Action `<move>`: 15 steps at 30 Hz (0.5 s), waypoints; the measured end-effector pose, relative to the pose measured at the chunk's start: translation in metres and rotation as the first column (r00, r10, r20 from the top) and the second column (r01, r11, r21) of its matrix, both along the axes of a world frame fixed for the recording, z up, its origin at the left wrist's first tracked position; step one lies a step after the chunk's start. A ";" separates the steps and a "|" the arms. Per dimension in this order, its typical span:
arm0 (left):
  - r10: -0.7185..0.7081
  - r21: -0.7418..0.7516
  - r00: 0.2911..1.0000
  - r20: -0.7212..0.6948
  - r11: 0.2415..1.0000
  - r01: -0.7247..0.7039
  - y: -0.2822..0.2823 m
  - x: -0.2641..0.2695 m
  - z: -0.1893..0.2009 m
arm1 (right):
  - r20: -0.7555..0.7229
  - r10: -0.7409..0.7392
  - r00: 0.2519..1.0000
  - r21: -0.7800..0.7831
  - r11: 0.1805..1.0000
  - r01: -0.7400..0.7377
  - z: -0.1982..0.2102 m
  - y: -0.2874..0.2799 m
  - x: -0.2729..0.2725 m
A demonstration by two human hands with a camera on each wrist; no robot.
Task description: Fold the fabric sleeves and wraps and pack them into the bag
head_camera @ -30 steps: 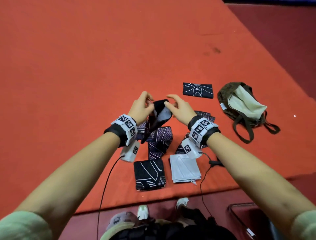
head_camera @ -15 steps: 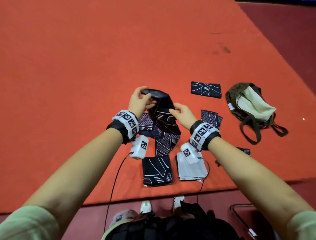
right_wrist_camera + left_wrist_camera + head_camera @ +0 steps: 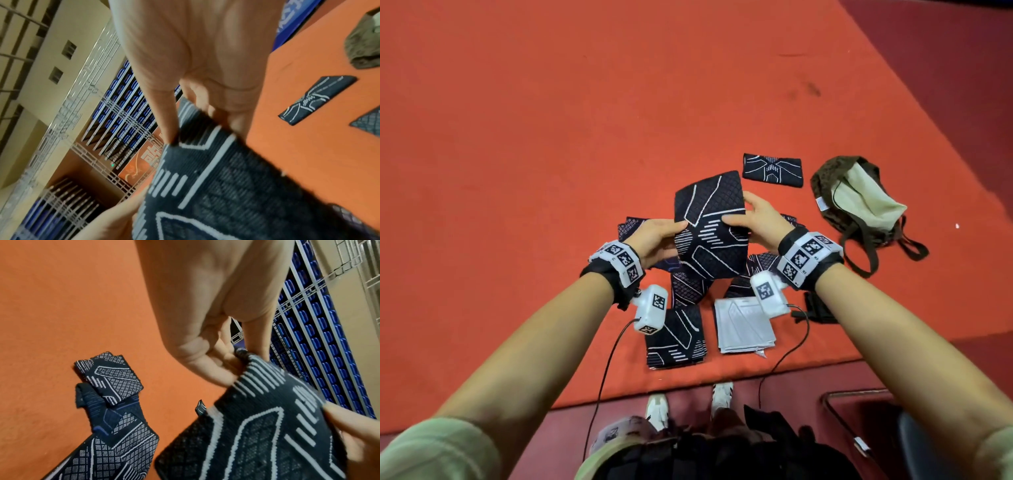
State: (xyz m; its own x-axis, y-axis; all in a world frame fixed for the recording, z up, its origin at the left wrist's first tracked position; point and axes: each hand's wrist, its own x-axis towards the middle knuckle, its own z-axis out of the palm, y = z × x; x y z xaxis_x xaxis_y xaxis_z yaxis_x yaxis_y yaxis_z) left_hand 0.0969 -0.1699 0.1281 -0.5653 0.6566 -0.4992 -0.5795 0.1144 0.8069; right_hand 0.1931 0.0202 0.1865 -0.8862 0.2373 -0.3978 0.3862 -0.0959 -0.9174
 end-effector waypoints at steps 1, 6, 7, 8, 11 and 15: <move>0.026 0.013 1.000 -0.010 1.000 -0.025 -0.001 -0.003 -0.001 | 0.042 0.036 0.998 0.062 0.997 -0.039 -0.002 0.003 0.002; 0.025 -0.013 0.991 -0.131 1.000 -0.027 -0.004 -0.005 0.005 | 0.113 0.044 0.993 0.342 0.936 -0.081 -0.008 0.002 0.005; -0.024 -0.009 0.990 -0.141 1.000 0.023 -0.006 -0.005 0.005 | 0.076 0.014 0.997 0.343 0.938 -0.040 -0.009 0.002 0.006; -0.064 -0.003 0.986 -0.152 0.998 0.064 -0.008 -0.006 0.004 | 0.042 -0.020 0.999 0.321 0.947 0.005 -0.009 0.003 0.006; -0.055 0.014 0.984 -0.171 0.998 0.058 -0.012 -0.007 0.002 | 0.005 -0.042 0.999 0.263 0.964 0.040 -0.012 0.007 0.006; 0.009 -0.034 0.977 -0.211 0.999 -0.016 -0.018 -0.009 0.005 | -0.058 -0.014 0.998 0.173 0.985 0.024 -0.017 0.008 0.005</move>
